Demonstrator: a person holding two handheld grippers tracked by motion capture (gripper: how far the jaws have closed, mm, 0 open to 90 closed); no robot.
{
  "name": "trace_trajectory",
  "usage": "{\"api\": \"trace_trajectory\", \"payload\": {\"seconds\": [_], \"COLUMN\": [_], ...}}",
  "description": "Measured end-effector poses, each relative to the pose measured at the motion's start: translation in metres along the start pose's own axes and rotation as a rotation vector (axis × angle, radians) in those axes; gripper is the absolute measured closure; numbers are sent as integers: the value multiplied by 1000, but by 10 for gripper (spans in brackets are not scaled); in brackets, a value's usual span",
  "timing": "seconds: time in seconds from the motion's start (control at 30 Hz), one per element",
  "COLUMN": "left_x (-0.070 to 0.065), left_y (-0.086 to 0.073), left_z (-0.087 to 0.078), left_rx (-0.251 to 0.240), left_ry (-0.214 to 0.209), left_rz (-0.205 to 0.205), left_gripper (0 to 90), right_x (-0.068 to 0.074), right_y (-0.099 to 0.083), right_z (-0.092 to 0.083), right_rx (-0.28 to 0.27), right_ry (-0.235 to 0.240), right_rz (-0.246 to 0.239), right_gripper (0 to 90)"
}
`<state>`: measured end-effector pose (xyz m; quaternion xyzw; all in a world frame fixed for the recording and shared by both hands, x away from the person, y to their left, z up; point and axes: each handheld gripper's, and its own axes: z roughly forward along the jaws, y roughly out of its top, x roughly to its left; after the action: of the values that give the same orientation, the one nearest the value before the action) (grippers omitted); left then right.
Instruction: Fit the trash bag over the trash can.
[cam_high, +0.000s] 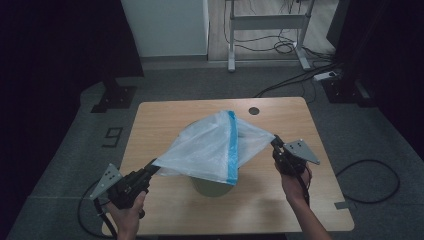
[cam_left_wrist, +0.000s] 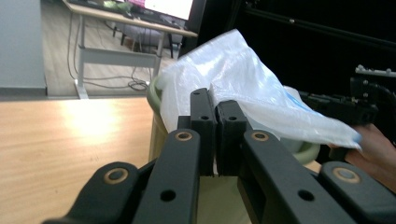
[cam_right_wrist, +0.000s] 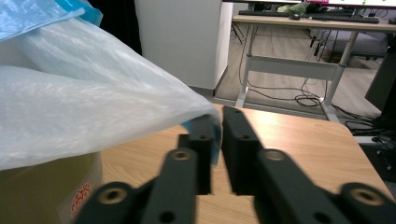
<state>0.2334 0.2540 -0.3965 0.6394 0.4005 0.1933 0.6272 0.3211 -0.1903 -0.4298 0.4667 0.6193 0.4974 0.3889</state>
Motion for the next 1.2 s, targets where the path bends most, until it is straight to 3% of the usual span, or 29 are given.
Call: {"api": "trace_trajectory", "payload": {"seconds": [0.1,0.23,0.37,0.43,0.47,0.5,0.63,0.73,0.77,1.03,1.1,1.13,1.17,1.2], "left_x": [0,-3,-5,-6,-6,-6,-5,-7,-8,-10,-10,-11,-11,-12], "left_y": [-5,-10,-13,-14,-15,-16,-18,-19,-19,-18,-19,-19,-20,-20], "left_z": [2,5,8,9,9,9,11,13,13,15,16,17,18,19], "left_rx": [13,32,39,39,42,42,44,52,54,57,58,58,60,63], "left_ry": [-12,-19,-22,-21,-21,-18,-11,2,1,-9,-11,-13,-15,-17], "left_rz": [6,21,15,11,13,11,-2,14,17,21,20,19,20,22], "left_gripper": [863,857,855,854,853,853,852,851,850,850,850,850,850,851], "right_x": [-1,4,15,21,27,27,46,62,74,92,94,94,94,93], "right_y": [-1,-2,-11,-17,-23,-23,-31,-33,-32,-19,-15,-12,-12,-8], "right_z": [-5,-27,-52,-62,-70,-70,-80,-82,-81,-81,-82,-81,-81,-77], "right_rx": [-8,-28,-35,-33,-31,-31,-36,-48,-60,-133,-150,-153,-153,-138], "right_ry": [6,53,108,148,190,190,281,294,310,315,330,362,362,365], "right_rz": [29,61,25,14,22,22,13,-34,-65,-98,-118,-130,-130,-130], "right_gripper": [599,474,414,409,399,399,366,348,333,367,487,623,623,693]}}
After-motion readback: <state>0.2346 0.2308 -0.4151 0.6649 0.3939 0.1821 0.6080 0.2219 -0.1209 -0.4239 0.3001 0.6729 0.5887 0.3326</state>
